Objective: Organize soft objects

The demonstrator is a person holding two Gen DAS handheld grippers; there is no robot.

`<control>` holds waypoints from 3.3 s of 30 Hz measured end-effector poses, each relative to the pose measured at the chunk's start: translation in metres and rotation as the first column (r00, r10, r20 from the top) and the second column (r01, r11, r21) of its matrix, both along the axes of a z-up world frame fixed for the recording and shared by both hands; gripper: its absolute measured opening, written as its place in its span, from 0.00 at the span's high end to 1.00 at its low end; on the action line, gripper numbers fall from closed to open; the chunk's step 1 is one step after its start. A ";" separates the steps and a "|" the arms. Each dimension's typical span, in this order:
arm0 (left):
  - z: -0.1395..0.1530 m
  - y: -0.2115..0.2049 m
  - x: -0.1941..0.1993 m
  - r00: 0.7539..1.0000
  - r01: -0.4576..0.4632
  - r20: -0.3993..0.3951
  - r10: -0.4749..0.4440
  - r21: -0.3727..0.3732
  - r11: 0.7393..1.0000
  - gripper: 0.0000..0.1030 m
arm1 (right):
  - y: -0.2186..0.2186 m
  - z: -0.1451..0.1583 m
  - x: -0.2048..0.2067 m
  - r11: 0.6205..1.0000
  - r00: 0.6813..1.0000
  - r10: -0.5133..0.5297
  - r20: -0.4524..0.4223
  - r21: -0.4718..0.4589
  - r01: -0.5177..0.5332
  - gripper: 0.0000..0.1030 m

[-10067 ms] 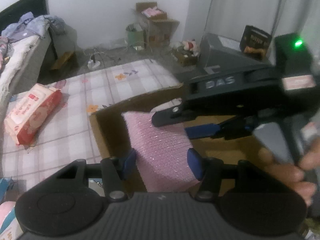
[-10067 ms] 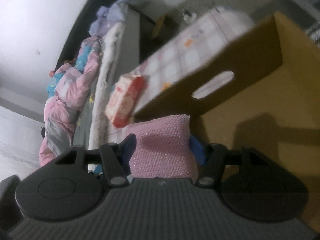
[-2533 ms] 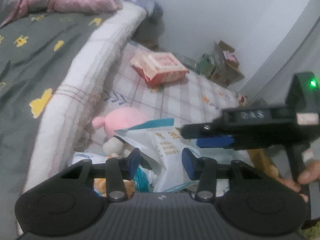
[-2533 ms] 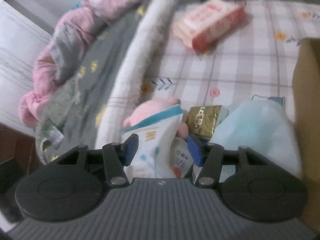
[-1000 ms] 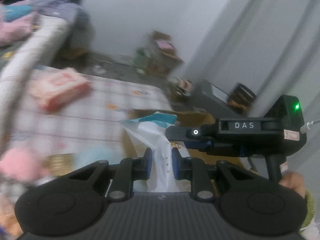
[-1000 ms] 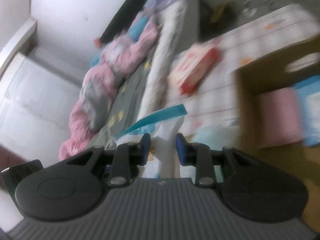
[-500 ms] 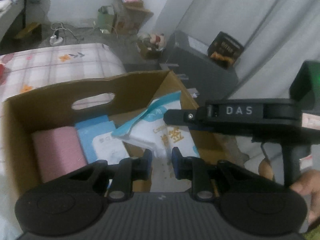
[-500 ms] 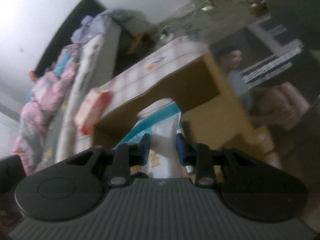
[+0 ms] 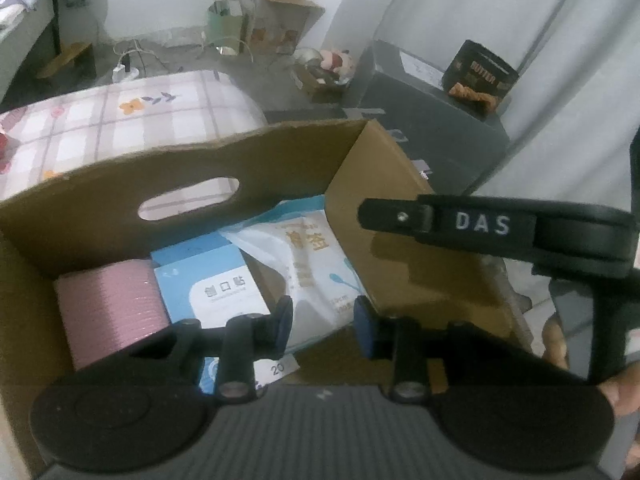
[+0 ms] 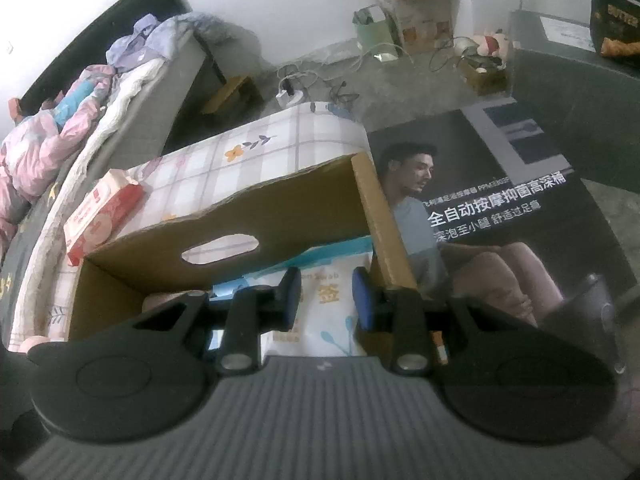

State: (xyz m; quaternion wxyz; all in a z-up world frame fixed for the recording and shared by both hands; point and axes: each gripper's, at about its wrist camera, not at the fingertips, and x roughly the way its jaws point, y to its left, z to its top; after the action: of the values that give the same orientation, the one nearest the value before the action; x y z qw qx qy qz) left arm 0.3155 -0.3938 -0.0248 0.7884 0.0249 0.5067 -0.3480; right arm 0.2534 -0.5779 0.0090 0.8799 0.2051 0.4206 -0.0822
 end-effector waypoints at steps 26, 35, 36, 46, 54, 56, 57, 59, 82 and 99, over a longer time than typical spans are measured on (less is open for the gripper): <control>0.141 0.331 -0.158 0.867 -0.333 0.369 0.335 -0.071 0.940 0.10 | 0.153 0.108 -0.151 0.877 0.896 0.173 0.408 0.350 -0.329 0.62; 0.103 0.414 -0.211 0.809 -0.456 0.355 0.467 -0.122 0.882 0.10 | 0.268 0.104 -0.140 0.797 0.863 0.352 0.362 0.368 -0.479 0.60; 0.097 0.418 -0.214 0.806 -0.465 0.351 0.477 -0.123 0.876 0.11 | 0.281 0.101 -0.138 0.789 0.861 0.367 0.353 0.372 -0.489 0.60; 0.049 0.438 -0.232 0.800 -0.492 0.308 0.514 -0.153 0.857 0.30 | 0.367 0.060 -0.117 0.746 0.848 0.462 0.261 0.403 -0.531 0.60; 0.026 0.439 -0.224 0.817 -0.483 0.273 0.508 -0.156 0.861 0.49 | 0.408 0.034 -0.090 0.747 0.836 0.517 0.183 0.379 -0.545 0.60; 0.023 0.437 -0.219 0.825 -0.465 0.277 0.492 -0.163 0.870 0.50 | 0.417 0.030 -0.079 0.757 0.833 0.529 0.162 0.354 -0.550 0.60; 0.020 0.436 -0.216 0.828 -0.459 0.279 0.486 -0.161 0.874 0.50 | 0.422 0.028 -0.075 0.758 0.830 0.537 0.154 0.344 -0.554 0.60; 0.014 0.434 -0.208 0.832 -0.460 0.273 0.483 -0.147 0.876 0.50 | 0.433 0.024 -0.066 0.762 0.822 0.553 0.132 0.319 -0.564 0.59; -0.007 0.447 -0.192 0.839 -0.464 0.201 0.506 -0.226 0.857 0.50 | 0.465 0.011 -0.016 0.753 0.762 0.647 0.021 0.139 -0.643 0.66; -0.030 0.467 -0.172 0.798 -0.577 0.065 0.599 -0.204 0.791 0.47 | 0.476 0.033 0.006 0.735 0.738 0.672 0.055 0.077 -0.674 0.66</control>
State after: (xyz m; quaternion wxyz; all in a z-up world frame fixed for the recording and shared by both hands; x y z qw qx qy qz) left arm 0.1437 0.0733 -0.0549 0.8870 -0.1810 0.4058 -0.1257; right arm 0.2594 -0.1022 0.0424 0.8446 0.0801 0.4594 0.2631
